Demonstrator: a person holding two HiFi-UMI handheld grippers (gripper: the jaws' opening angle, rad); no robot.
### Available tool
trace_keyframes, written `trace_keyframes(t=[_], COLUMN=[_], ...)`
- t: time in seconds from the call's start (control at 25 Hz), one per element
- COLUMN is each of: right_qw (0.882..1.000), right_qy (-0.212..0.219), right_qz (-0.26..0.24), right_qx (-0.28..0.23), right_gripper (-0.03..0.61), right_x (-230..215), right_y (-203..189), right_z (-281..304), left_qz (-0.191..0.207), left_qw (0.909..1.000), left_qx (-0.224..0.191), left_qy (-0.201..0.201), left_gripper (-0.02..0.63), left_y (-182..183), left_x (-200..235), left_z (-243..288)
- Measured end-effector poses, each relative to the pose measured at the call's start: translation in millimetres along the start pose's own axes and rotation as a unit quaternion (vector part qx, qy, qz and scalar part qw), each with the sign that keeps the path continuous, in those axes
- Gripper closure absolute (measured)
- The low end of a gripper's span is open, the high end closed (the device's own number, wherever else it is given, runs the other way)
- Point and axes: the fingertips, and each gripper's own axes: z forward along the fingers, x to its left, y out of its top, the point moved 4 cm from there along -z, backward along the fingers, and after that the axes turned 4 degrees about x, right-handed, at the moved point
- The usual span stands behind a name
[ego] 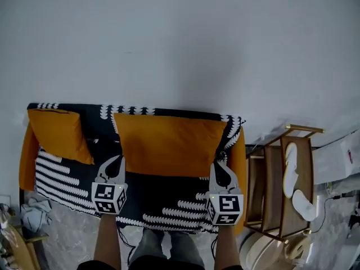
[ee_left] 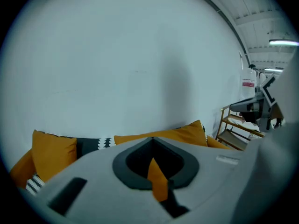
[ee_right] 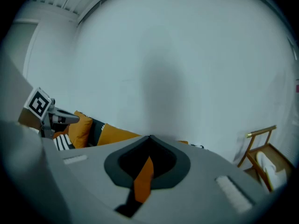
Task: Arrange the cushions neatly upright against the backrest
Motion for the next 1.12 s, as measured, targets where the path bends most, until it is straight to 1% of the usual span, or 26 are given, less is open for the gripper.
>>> trace_keyframes(t=[0.16,0.6,0.72,0.88,1.0,1.12], right_qw=[1.000,0.999,0.999,0.998,0.998,0.997], right_qy=[-0.001,-0.006,-0.004,-0.002,-0.001,-0.002], right_qz=[0.015,0.007,0.003,-0.002,-0.005,-0.006], right_qx=[-0.015,-0.039,-0.050,-0.059,-0.065,-0.075], right_gripper=[0.578,0.578,0.578,0.578,0.578,0.578], right_x=[5.2,13.7,19.3,26.0,27.4,28.5], right_y=[19.5,59.8,71.8,84.4,92.4,100.7], right_z=[-23.5,-79.4,-90.6,-103.5,-112.6,-120.0], left_qz=[0.003,0.007,0.004,0.005,0.012,0.003], left_qw=[0.9998,0.9974,0.9964,0.9948,0.9943,0.9928], left_qx=[-0.020,-0.070,-0.081,-0.099,-0.103,-0.115], left_qy=[-0.007,-0.017,-0.027,-0.025,-0.027,-0.033], left_gripper=[0.621,0.617,0.617,0.617,0.617,0.615], left_y=[24.9,75.6,88.9,106.1,115.4,122.6], left_x=[-10.6,-26.2,-28.6,-30.0,-33.7,-34.8], left_z=[-24.0,-86.2,-98.8,-116.7,-124.0,-131.1])
